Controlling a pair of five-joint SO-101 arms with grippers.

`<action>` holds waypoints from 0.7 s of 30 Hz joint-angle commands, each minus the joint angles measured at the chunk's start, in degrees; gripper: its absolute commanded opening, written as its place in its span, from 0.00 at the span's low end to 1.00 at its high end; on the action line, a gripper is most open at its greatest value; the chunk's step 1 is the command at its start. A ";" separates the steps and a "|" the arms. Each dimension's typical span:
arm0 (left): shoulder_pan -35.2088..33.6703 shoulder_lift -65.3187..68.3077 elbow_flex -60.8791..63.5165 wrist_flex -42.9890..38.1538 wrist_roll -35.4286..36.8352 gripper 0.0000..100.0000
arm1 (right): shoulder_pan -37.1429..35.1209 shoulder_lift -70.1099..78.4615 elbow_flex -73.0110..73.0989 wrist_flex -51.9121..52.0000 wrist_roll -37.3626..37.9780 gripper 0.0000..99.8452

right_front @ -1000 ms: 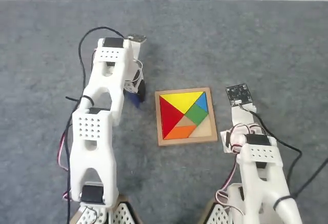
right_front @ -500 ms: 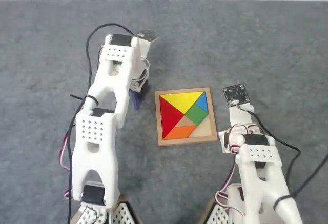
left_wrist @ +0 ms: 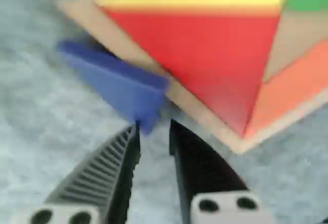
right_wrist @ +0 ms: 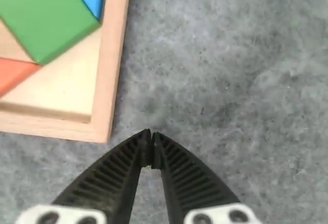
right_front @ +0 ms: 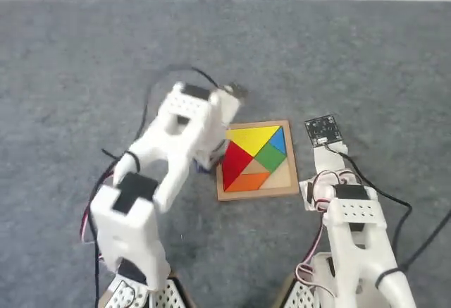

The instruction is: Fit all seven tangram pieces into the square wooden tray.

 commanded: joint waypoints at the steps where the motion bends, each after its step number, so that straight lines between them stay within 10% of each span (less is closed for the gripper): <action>1: 1.32 -8.79 8.75 -6.86 -0.70 0.09 | -0.13 -1.98 -0.26 -0.92 0.44 0.01; 21: -1.49 -15.30 9.10 -12.31 -0.09 0.11 | -0.31 -2.24 0.26 -1.01 0.62 0.01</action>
